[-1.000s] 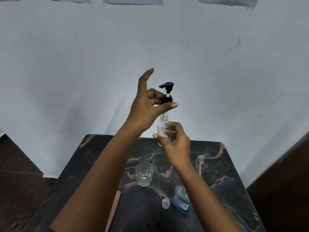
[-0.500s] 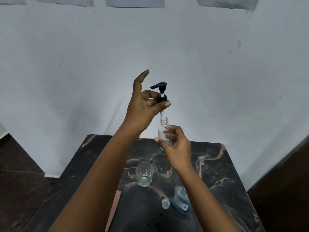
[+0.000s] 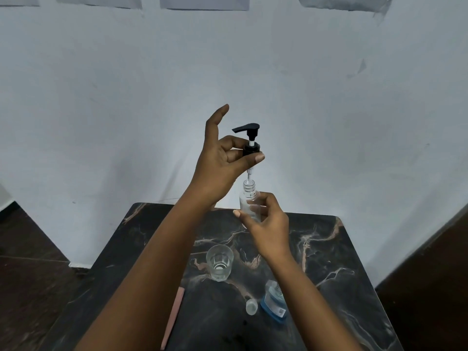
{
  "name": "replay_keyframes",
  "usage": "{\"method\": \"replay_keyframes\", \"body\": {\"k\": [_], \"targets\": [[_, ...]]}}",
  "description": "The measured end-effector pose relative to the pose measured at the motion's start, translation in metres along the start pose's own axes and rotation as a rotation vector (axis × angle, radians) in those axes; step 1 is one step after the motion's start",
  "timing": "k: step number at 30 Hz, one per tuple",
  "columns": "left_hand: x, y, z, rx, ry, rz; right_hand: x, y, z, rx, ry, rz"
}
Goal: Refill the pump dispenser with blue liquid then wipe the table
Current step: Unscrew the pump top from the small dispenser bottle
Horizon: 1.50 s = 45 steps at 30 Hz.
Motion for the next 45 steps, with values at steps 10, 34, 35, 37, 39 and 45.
{"method": "replay_keyframes", "body": {"k": [10, 34, 35, 37, 39, 45], "targets": [[-0.008, -0.005, 0.000, 0.014, -0.047, -0.035, -0.002, -0.016, -0.006, 0.016, 0.013, -0.030], [-0.044, 0.137, -0.062, -0.648, -0.040, 0.202, -0.006, -0.072, -0.015, 0.121, -0.033, -0.059], [-0.044, 0.149, -0.068, -0.677, -0.034, 0.199, -0.010, -0.074, -0.015, 0.129, -0.039, -0.061], [-0.041, 0.174, -0.078, -0.727, -0.013, 0.217, -0.021, -0.082, -0.014, 0.152, -0.050, -0.069], [-0.035, 0.197, -0.085, -0.762, 0.010, 0.265, -0.034, -0.092, -0.012, 0.183, -0.065, -0.071], [-0.004, 0.255, -0.091, -0.836, 0.097, 0.338, -0.081, -0.125, -0.012, 0.236, -0.113, -0.103]]}}
Point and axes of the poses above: each hand's wrist, its own z-axis towards the middle knuckle, its own x-axis out of the palm, y = z × x, the point moved 7 cm from there along z, towards the middle knuckle, and after that the axes turned 4 degrees about -x, right-handed, at the moved point
